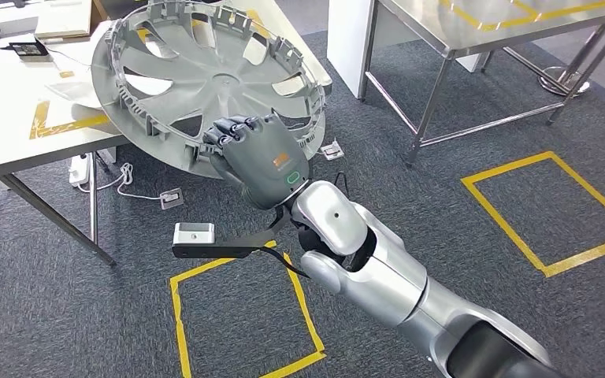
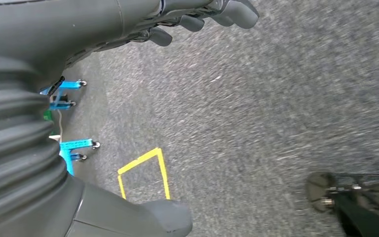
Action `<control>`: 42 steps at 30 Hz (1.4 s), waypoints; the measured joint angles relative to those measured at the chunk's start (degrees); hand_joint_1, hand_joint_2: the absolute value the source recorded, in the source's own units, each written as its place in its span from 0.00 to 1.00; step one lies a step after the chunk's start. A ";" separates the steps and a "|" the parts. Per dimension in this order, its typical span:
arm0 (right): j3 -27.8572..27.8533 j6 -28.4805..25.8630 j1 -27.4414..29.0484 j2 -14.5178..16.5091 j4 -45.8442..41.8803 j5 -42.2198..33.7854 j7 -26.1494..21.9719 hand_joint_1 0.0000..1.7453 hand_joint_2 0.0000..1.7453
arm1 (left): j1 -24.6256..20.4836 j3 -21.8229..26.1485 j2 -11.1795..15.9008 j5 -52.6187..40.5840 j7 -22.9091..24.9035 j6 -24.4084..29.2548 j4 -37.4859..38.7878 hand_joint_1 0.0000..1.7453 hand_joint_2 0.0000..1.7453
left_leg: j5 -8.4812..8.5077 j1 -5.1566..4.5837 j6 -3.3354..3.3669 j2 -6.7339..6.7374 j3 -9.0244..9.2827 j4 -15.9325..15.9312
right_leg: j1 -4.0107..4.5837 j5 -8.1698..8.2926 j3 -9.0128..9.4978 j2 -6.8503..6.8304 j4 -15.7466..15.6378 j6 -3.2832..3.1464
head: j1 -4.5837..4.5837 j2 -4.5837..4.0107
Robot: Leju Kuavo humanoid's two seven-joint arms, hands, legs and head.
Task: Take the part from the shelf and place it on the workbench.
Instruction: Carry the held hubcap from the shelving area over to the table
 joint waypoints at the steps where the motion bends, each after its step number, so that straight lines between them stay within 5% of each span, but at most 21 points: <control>1: -0.03 -0.03 -0.06 0.03 -0.01 0.02 -0.02 1.00 1.00 | -0.06 0.01 0.03 -0.01 0.00 0.01 0.00 0.00 1.00 | 0.13 -0.26 0.34 0.10 0.97 -1.99 | 0.03 -0.33 0.17 -0.02 -0.10 0.35 | -0.01 0.00; 6: -0.32 -0.07 -0.02 0.13 -0.06 0.03 -0.03 1.00 1.00 | 0.02 0.02 0.03 -0.02 0.02 0.04 -0.02 0.00 1.00 | -2.09 -0.26 2.20 -0.12 3.09 -3.81 | 0.09 -0.80 0.11 -0.06 1.81 1.80 | 0.33 0.01; 11: -0.46 -0.08 0.22 0.10 -0.04 0.06 -0.11 1.00 1.00 | -0.06 0.03 0.03 -0.03 0.02 0.04 -0.03 0.00 1.00 | -4.13 -0.22 2.74 -0.67 5.52 -4.02 | -0.03 -4.75 -10.78 -0.02 15.60 2.52 | 0.57 0.01; 13: -0.51 -0.05 0.33 0.09 -0.04 0.06 -0.04 1.00 1.00 | 0.05 0.03 0.03 -0.03 0.07 0.04 -0.02 0.00 1.00 | -5.30 -0.30 2.60 -0.89 7.10 -4.02 | 0.13 -1.84 -11.44 0.00 12.31 2.10 | 0.58 0.01; 16: -0.74 -0.03 0.37 0.08 -0.01 0.09 -0.07 1.00 1.00 | 0.02 0.04 -0.18 -0.05 0.14 0.04 0.08 0.00 1.00 | -7.02 -0.46 2.15 -1.15 8.84 -3.99 | 0.89 6.57 -9.46 0.11 1.85 0.69 | 0.52 0.01; 18: -0.87 -0.07 0.30 0.08 -0.02 0.16 -0.13 1.00 1.00 | -0.12 0.05 -0.26 -0.09 0.22 0.04 0.13 0.00 1.00 | -7.61 -0.54 1.44 -1.24 9.47 -4.11 | 1.18 7.89 -8.86 0.20 -0.48 0.21 | 0.48 0.00; 20: -0.93 -0.10 0.26 0.20 -0.10 0.19 -0.13 1.00 1.00 | -0.12 0.05 -0.15 -0.11 0.32 0.04 0.08 0.00 1.00 | -7.63 -0.56 0.79 -1.15 10.06 -3.85 | 0.95 7.52 -7.61 0.21 -1.02 -0.32 | 0.51 0.00; 22: -0.99 -0.09 0.31 0.32 -0.16 0.20 -0.20 1.00 1.00 | -0.20 0.07 -0.14 -0.11 0.37 0.04 0.08 0.00 1.00 | -7.89 -0.55 0.24 -0.84 8.79 -0.24 | 0.60 6.87 -5.97 0.15 -1.48 -0.93 | 0.30 0.01; 25: -1.03 -0.11 0.41 0.32 -0.17 0.30 -0.66 1.00 1.00 | -0.28 0.08 -0.17 -0.08 0.36 0.09 0.09 0.00 1.00 | -11.41 -0.31 -0.52 -0.49 2.11 9.35 | 0.46 5.40 -4.33 0.14 -1.59 -1.27 | 0.09 0.01; 27: -1.03 -0.16 0.49 0.32 -0.16 0.34 -0.99 1.00 1.00 | -0.06 0.08 -0.13 -0.05 0.38 0.13 0.08 0.00 1.00 | -12.62 -0.21 -0.74 -0.41 -0.62 10.68 | 0.34 4.20 -2.92 0.33 -1.59 -1.11 | 0.08 0.01; 28: -1.03 -0.17 0.51 0.32 -0.15 0.33 -1.07 1.00 1.00 | 0.02 0.09 -0.10 -0.04 0.39 0.14 0.08 0.00 1.00 | -11.32 -0.15 -0.81 -0.35 -0.74 8.71 | 0.25 3.51 -2.02 0.40 -1.57 -0.94 | 0.07 0.01; 30: -1.03 -0.19 0.49 0.31 -0.11 0.25 -1.08 1.00 1.00 | 0.15 0.15 -0.08 -0.02 0.42 0.24 0.12 0.00 1.00 | -5.13 0.04 -0.94 -0.01 0.20 1.52 | 0.14 2.00 -0.21 0.38 -1.37 -0.46 | 0.04 0.01; 32: -1.03 -0.25 0.43 0.30 -0.07 0.06 -1.24 1.00 1.00 | 0.18 0.26 -0.12 0.00 0.47 0.42 0.18 0.00 1.00 | -0.86 -0.01 -0.21 0.41 1.03 -3.17 | 0.25 0.55 0.66 0.36 -1.19 0.25 | 0.03 0.01; 35: -1.02 -0.31 0.24 0.32 -0.06 -0.31 -1.74 1.00 1.00 | 0.18 0.48 -0.19 0.13 0.44 0.64 0.19 0.00 1.00 | -0.84 -0.05 1.40 0.32 1.82 -3.78 | 0.39 -0.60 1.41 0.33 -0.85 1.25 | 0.26 0.00; 37: -0.99 -0.33 -0.01 0.32 -0.04 -0.74 -2.06 1.00 1.00 | 0.18 0.68 -0.23 0.24 0.36 0.79 0.17 0.00 1.00 | -1.40 0.07 2.17 0.11 2.66 -3.84 | 0.29 -0.91 0.08 0.23 2.07 1.72 | 0.33 0.00; 40: -0.89 -0.38 -0.32 0.32 0.27 -1.68 -2.50 1.00 1.00 | 0.13 0.99 -0.20 0.26 0.36 0.92 0.15 0.00 1.00 | -2.69 0.05 2.76 -0.11 3.80 -3.88 | 0.16 -3.80 -7.41 0.16 12.74 2.33 | 0.41 0.01; 42: -0.82 -0.48 -0.37 0.31 0.70 -2.23 -2.68 1.00 1.00 | 0.18 1.06 -0.18 0.22 0.37 0.96 0.12 0.00 1.00 | -3.88 0.02 2.75 -0.36 5.11 -3.88 | 0.15 -5.19 -10.93 0.16 15.28 2.31 | 0.41 0.01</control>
